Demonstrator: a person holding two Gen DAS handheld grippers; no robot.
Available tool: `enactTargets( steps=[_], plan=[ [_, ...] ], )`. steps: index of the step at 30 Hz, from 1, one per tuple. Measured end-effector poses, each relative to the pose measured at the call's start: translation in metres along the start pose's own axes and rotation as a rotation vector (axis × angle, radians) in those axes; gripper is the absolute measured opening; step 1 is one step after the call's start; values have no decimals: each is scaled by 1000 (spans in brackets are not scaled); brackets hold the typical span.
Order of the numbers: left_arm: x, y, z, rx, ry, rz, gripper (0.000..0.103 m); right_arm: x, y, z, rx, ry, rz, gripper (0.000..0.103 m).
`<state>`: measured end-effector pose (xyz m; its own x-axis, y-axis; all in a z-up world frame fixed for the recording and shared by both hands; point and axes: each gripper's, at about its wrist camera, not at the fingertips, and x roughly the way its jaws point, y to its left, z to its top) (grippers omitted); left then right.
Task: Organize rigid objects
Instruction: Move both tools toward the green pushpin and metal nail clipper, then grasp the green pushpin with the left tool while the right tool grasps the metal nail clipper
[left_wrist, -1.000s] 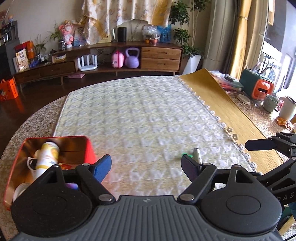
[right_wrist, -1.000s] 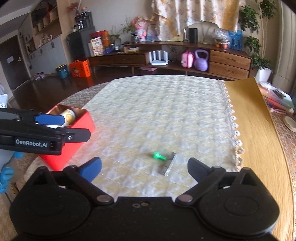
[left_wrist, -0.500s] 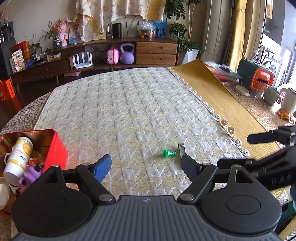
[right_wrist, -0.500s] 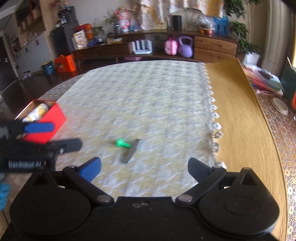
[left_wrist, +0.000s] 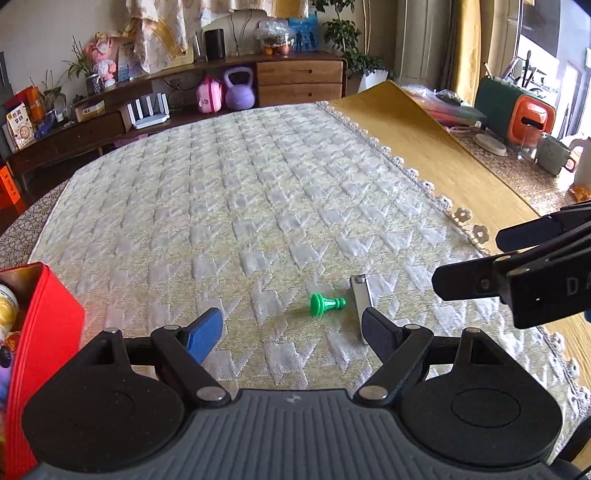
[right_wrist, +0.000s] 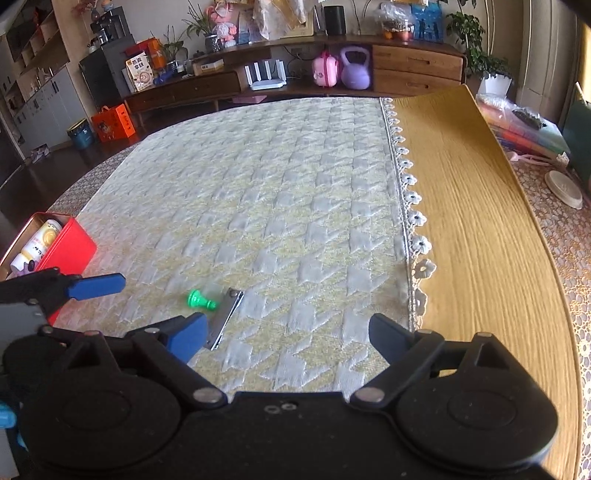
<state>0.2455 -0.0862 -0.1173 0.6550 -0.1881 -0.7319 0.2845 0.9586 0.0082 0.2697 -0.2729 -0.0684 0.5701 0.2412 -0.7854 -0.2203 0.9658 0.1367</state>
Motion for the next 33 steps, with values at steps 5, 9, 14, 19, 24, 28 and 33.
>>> enactTargets(
  steps=[5, 9, 14, 19, 24, 28, 33],
  plan=[
    [15, 2, -1, -20, 11, -12, 82, 14, 1, 8, 6, 19, 9, 85],
    [23, 0, 0, -21, 12, -8, 82, 27, 9, 15, 7, 36, 17, 78],
    [26, 0, 2, -33, -8, -15, 76, 41, 18, 21, 10, 54, 19, 68],
    [31, -2, 4, -36, 0, -37, 52, 45, 14, 24, 45, 58, 37, 60],
    [29, -10, 0, 21, -29, -56, 31, 48, 7, 24, 61, 67, 36, 59],
    [29, -15, -1, 47, -33, -64, 15, 51, 5, 23, 71, 77, 42, 55],
    [24, -15, -5, 69, -42, -47, 15, 51, 19, 19, 41, 87, 60, 49]
  ],
)
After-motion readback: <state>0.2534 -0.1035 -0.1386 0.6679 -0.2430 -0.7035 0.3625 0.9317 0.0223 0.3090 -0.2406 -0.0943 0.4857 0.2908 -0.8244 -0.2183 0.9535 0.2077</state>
